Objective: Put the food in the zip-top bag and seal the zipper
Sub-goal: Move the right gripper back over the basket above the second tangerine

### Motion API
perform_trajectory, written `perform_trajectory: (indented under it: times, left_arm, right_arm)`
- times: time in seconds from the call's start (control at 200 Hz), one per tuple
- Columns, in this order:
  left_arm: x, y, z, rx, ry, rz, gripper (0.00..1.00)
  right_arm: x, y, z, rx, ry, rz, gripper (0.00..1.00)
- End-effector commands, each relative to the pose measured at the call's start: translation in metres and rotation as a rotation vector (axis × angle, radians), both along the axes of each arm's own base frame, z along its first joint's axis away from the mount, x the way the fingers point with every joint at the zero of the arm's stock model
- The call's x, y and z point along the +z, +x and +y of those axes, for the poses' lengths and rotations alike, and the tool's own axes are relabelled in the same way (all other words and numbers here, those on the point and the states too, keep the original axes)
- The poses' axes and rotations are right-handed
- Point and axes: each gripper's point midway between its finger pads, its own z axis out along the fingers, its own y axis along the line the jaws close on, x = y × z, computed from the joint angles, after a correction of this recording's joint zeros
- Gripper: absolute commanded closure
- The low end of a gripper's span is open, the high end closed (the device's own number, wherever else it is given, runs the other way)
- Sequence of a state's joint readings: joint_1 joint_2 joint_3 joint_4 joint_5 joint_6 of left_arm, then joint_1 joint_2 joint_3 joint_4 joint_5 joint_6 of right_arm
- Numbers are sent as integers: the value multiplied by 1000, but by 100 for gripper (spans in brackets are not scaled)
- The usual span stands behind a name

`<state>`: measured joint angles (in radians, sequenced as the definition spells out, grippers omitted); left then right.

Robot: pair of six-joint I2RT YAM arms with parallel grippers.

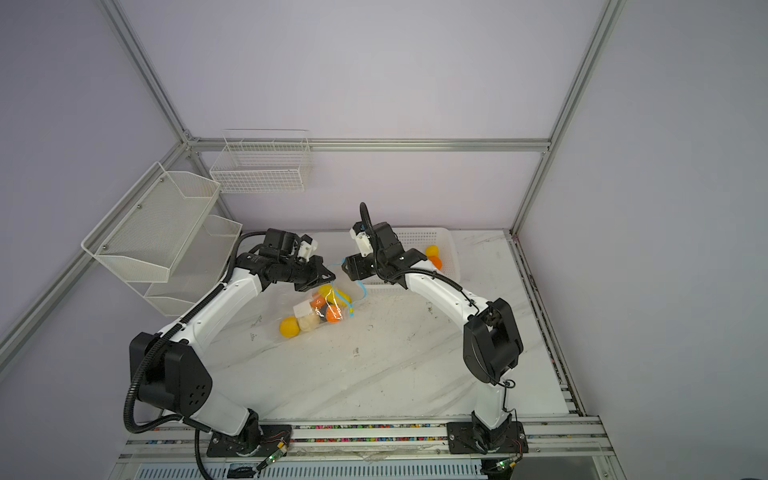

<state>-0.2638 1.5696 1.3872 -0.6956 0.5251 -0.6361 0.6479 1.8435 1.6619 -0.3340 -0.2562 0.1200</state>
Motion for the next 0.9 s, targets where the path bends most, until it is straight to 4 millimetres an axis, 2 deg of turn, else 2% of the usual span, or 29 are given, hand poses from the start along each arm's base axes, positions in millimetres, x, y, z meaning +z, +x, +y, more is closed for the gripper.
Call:
perform_trajectory:
  times: [0.0,0.185,0.325,0.525,0.725,0.895]
  left_arm:
    - [19,-1,-2,-12,-47,-58,100]
    - [21,-3,-3,-14,-54,-62,100]
    - [20,-4,-3,-16,-57,-62,100]
    - [16,-5,-4,-19,-62,-56,100]
    - [17,-5,-5,-23,-64,-60,100]
    - [14,-5,-5,-24,-64,-55,100]
  right_arm:
    - [14,16,-25,-91,-54,-56,31]
    - [12,43,-52,-188,-87,-72,31]
    - [-10,71,-87,-308,-160,-59,31]
    - [-53,107,-138,-458,-247,-10,31]
    - [-88,127,-182,-549,-347,35,31]
    - [-102,135,-210,-600,-406,56,31]
